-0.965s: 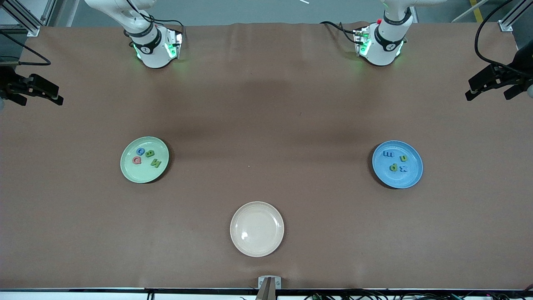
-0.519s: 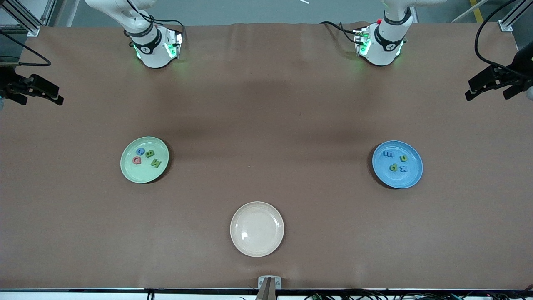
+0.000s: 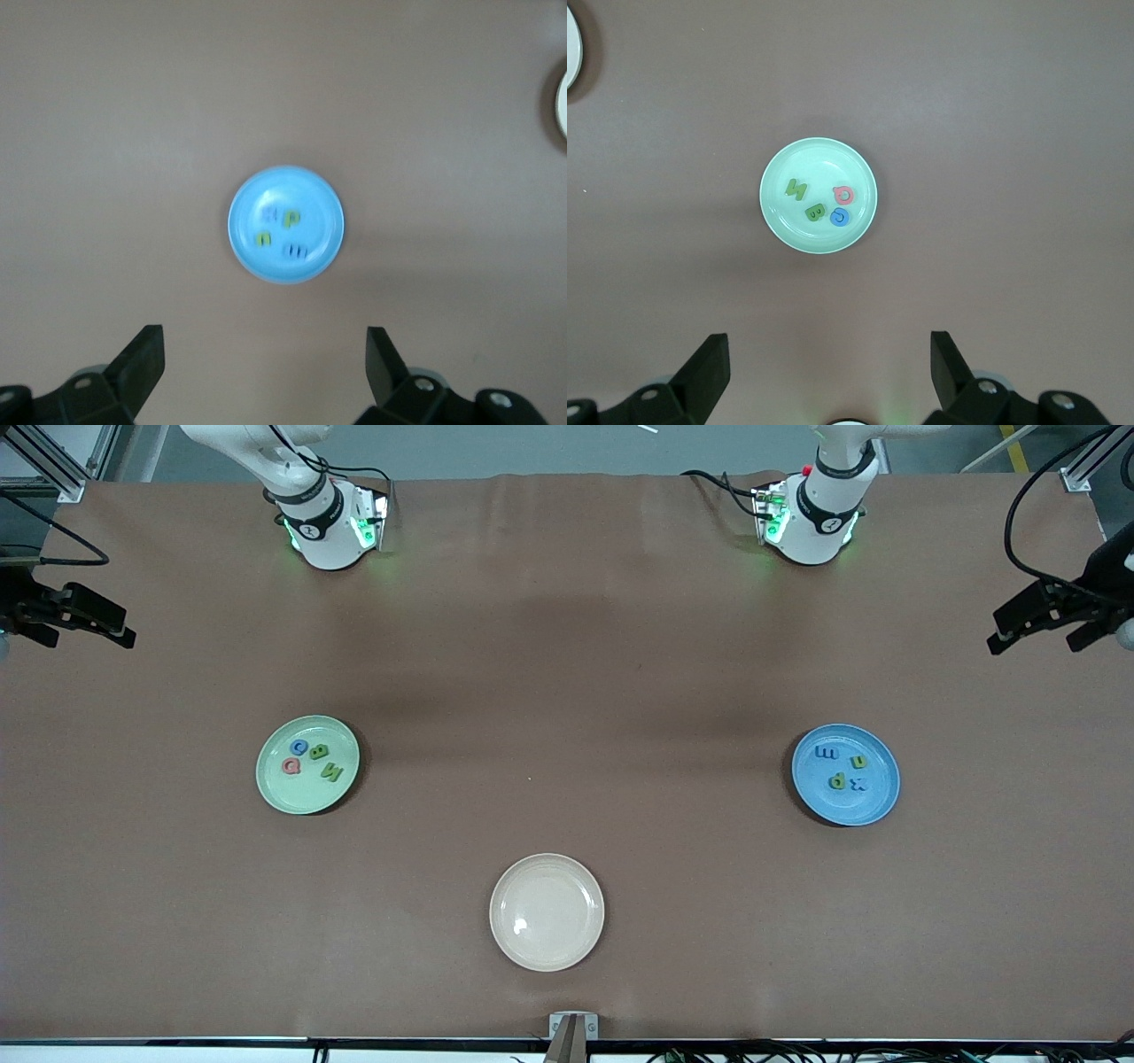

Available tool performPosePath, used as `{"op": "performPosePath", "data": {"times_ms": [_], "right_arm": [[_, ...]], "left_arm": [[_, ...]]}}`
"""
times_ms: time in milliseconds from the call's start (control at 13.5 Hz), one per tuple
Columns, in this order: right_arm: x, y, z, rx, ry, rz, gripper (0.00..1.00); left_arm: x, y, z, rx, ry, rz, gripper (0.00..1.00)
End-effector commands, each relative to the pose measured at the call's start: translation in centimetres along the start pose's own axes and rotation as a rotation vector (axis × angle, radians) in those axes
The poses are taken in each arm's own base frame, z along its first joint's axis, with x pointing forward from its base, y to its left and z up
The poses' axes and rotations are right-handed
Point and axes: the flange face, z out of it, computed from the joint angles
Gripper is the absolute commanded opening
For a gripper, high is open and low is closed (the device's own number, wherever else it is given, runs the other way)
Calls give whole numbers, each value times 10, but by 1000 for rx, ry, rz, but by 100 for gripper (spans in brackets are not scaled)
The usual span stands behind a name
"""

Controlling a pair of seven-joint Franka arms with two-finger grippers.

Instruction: Sort upper and lower case letters into plates

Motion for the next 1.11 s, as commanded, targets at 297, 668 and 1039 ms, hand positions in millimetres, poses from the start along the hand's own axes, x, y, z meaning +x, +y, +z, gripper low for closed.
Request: {"op": "performPosePath", "data": {"times_ms": [297, 668, 1039], "right_arm": [[-8, 0, -1, -2, 2, 15, 100], [-8, 0, -1, -2, 2, 15, 100], [-8, -1, -1, -2, 0, 12, 100]], "left_arm": [[33, 4, 10, 2, 39, 20, 100], [24, 8, 22, 2, -46, 22, 100], [8, 11, 28, 3, -69, 31, 100]]}}
